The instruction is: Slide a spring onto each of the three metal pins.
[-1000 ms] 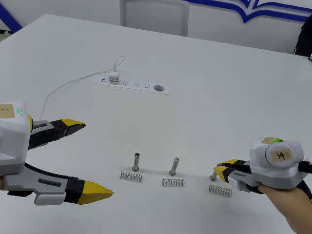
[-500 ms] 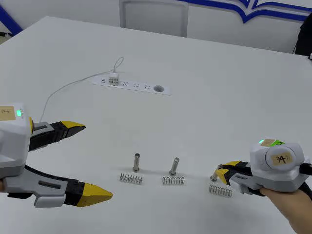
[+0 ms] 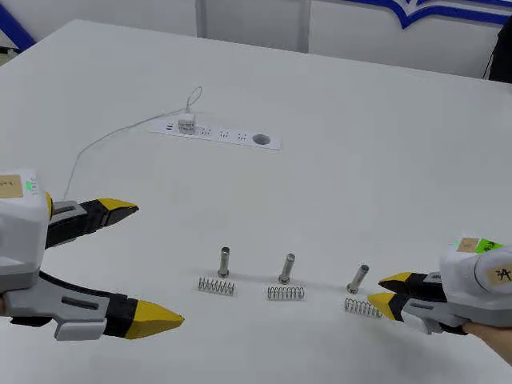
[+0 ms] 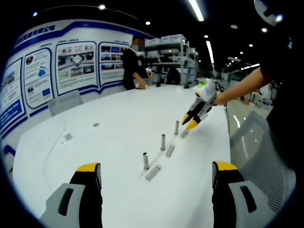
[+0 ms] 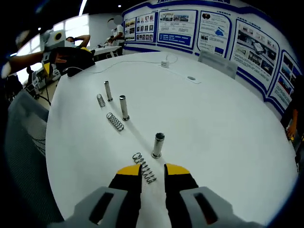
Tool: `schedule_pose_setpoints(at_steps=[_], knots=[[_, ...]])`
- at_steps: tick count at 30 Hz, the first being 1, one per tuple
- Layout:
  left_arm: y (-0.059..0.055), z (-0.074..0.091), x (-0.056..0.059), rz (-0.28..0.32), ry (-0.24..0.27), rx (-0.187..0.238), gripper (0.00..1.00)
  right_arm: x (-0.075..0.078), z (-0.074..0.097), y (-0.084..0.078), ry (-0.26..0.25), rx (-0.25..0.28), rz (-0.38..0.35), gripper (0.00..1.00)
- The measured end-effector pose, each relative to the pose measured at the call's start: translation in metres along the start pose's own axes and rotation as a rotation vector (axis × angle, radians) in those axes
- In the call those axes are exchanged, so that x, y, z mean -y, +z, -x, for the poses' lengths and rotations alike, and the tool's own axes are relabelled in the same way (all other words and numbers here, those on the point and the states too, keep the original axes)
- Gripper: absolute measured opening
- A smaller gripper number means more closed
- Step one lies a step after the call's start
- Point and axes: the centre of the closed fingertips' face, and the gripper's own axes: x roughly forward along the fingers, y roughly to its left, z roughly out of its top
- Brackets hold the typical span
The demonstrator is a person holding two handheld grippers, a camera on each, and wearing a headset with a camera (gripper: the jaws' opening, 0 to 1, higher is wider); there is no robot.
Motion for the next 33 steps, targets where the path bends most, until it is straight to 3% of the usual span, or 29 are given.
schedule_pose_setpoints(at_steps=[5,13,18,25,30,33], knots=[[-0.002,-0.001,-0.001,0.012,0.0,-0.006,0.99,-0.008,-0.007,-0.019,0.059,-0.086,0.121,0.2],[-0.004,0.0,-0.002,0.017,0.0,-0.019,0.99,-0.004,-0.013,-0.019,0.108,-0.086,0.095,0.2],[-0.007,0.001,-0.001,0.021,0.001,-0.032,0.99,-0.011,-0.014,-0.02,0.198,-0.085,0.057,0.15],[-0.004,-0.001,0.001,0.015,0.001,-0.029,0.99,-0.012,-0.014,-0.02,0.216,-0.1,0.084,0.13],[-0.001,-0.002,0.003,0.008,-0.004,-0.025,0.99,-0.013,-0.014,-0.02,0.2,-0.115,0.096,0.12],[0.012,-0.001,0.005,0.015,-0.008,0.024,0.99,-0.013,-0.014,-0.02,0.184,-0.12,0.111,0.11]])
